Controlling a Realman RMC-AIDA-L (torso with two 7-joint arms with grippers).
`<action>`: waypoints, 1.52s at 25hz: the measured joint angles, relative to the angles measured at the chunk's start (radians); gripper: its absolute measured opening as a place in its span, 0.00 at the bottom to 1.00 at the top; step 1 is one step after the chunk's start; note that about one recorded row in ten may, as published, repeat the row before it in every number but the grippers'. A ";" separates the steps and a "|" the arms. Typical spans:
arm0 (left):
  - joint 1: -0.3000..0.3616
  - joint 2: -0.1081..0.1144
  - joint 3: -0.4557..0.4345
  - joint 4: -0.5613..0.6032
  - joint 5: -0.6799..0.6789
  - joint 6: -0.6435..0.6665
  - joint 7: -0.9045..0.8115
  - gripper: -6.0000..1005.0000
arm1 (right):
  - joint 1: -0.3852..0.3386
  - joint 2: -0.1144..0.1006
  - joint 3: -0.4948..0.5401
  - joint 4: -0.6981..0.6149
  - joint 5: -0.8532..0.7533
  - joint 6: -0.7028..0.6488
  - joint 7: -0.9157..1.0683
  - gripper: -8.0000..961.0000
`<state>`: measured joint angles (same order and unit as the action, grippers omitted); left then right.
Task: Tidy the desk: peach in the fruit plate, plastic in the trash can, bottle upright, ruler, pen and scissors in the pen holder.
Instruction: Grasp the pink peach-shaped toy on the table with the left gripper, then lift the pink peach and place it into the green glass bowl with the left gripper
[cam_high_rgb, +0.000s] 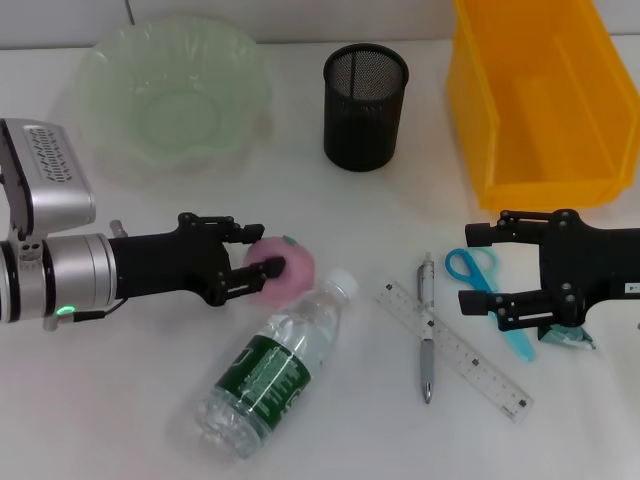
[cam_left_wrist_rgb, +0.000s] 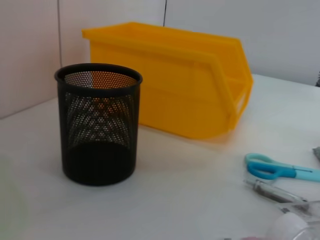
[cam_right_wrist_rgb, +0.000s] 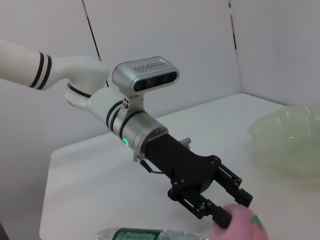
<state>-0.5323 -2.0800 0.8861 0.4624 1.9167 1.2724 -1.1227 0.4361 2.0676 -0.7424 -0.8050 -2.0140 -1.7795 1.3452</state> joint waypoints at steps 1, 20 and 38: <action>-0.001 0.000 0.001 -0.004 0.000 -0.005 0.010 0.65 | 0.000 0.002 0.000 0.000 0.000 0.000 0.000 0.87; 0.061 0.006 0.048 0.130 -0.308 0.022 0.065 0.06 | -0.007 0.005 0.003 -0.011 -0.001 0.000 0.000 0.87; -0.091 0.000 0.052 0.018 -0.550 -0.523 0.154 0.05 | 0.003 0.008 0.002 -0.008 0.003 0.002 0.000 0.87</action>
<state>-0.6234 -2.0797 0.9379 0.4804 1.3669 0.7496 -0.9686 0.4394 2.0755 -0.7405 -0.8125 -2.0112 -1.7778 1.3454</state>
